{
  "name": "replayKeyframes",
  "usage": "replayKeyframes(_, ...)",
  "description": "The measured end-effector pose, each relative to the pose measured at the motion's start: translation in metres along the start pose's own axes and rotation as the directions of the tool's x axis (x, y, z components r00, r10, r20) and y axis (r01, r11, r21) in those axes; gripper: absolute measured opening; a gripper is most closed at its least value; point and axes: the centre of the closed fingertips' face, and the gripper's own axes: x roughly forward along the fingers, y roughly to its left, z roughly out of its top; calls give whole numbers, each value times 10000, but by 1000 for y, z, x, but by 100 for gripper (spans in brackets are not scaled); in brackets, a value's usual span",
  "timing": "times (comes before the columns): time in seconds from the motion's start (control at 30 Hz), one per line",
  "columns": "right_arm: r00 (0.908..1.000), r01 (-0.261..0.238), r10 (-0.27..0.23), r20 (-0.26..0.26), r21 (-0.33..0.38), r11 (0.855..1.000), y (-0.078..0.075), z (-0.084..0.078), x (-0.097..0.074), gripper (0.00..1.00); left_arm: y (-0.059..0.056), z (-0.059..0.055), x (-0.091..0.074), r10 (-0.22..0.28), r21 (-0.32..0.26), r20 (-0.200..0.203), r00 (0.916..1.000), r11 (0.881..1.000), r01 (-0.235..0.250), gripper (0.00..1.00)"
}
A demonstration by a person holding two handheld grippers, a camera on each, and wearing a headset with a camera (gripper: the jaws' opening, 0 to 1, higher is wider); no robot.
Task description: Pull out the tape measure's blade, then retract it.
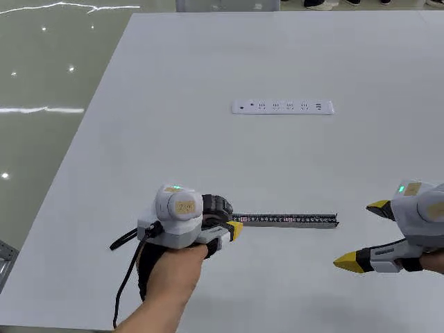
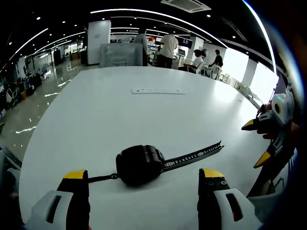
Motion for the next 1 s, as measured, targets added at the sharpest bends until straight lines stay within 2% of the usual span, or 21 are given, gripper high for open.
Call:
replayKeyframes(0.1, 10000, -48, 47, -76, -223, 9997, -4, 0, 5, 77, 0, 0, 7, 63, -104, 28, 10000, 9999, -63, 91)
replayKeyframes(0.3, 9987, -300, 267, -424, -803, 9963, -11, -4, 17, 73, 0, -8, 18, 96, -491, -217, 9997, 9987, -107, 90)
replayKeyframes(0.5, 9952, -633, 498, -838, -1671, 9839, -19, -6, 27, 68, 4, -12, 26, 231, -759, -333, 9992, 9968, -256, 88)
replayKeyframes(1.0, 9793, -1416, 939, -1791, -2758, 9507, -34, -14, 52, 56, 11, -10, 44, 581, -1043, -275, 9979, 9927, -607, 82)
